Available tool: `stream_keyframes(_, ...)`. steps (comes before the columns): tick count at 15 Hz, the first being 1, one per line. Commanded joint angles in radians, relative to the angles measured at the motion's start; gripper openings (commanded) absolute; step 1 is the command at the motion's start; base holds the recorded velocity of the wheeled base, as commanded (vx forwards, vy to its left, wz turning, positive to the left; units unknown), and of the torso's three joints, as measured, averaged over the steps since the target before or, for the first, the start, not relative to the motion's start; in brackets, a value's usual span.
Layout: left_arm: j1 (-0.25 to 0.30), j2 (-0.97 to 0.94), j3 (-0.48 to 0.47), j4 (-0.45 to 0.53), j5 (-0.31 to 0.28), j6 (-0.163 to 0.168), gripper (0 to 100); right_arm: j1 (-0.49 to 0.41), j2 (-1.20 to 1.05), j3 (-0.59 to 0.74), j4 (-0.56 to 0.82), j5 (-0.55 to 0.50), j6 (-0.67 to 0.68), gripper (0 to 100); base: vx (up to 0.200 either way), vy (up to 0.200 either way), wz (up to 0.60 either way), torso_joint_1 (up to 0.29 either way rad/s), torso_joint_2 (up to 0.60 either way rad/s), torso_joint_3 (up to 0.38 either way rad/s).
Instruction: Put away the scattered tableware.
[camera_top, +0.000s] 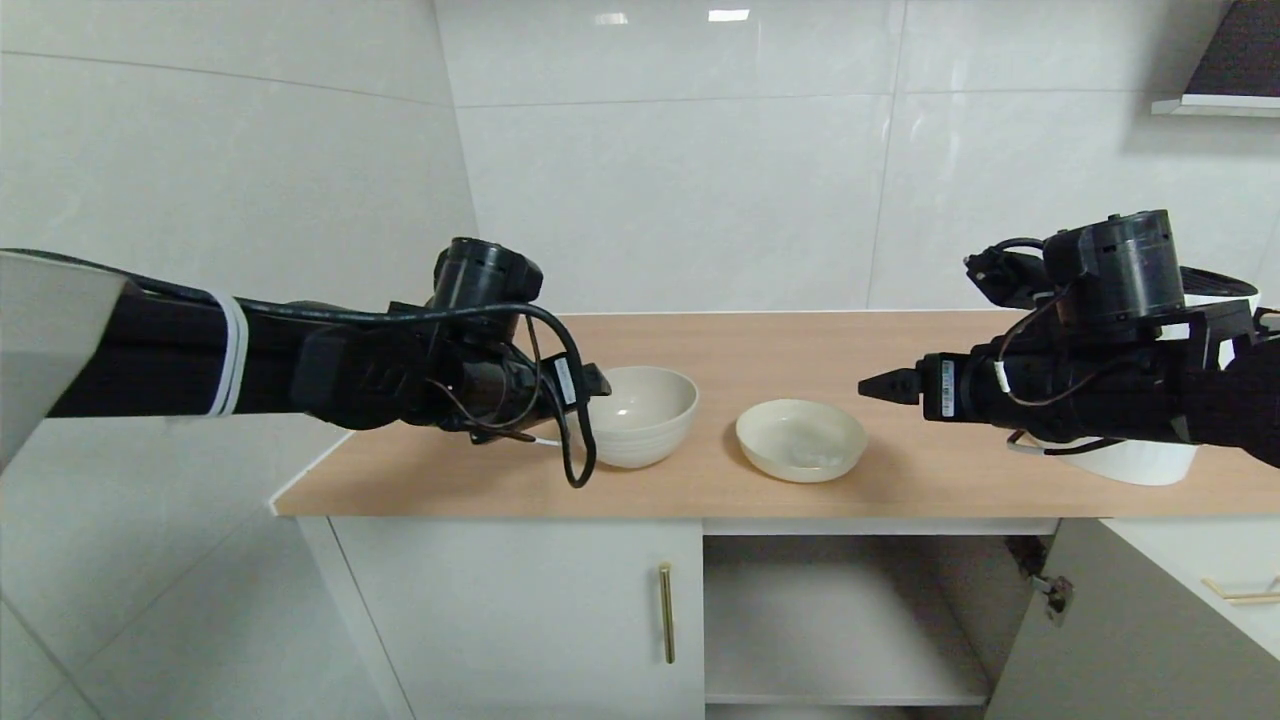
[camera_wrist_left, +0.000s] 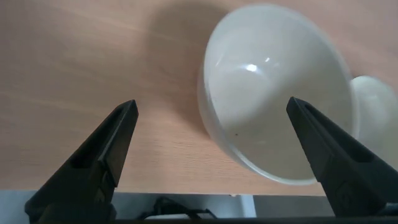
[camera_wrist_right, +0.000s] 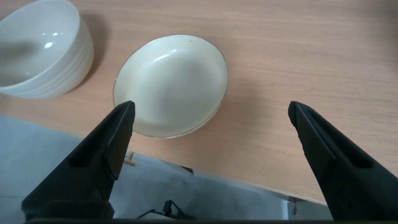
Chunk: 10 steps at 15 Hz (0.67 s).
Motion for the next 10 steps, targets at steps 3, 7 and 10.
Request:
stream_keyframes(3, -0.003, 0.039, 0.003, -0.042, 0.008, -0.001, 100, 0.000, 0.002, 0.000, 0.000, -0.001, 0.000, 100, 0.000, 0.000, 0.00, 0.000, 0.00, 0.000)
stream_keyframes(7, -0.003, 0.036, 0.005, -0.046, 0.012, -0.005, 0, 0.000, 0.002, 0.002, 0.000, -0.001, 0.001, 100, 0.000, 0.000, 0.00, 0.000, 0.00, 0.000)
stream_keyframes(10, -0.006, 0.012, 0.020, -0.046, 0.021, -0.022, 0, -0.001, 0.005, -0.001, 0.000, -0.001, 0.000, 100, 0.000, 0.000, 0.00, 0.000, 0.00, 0.000)
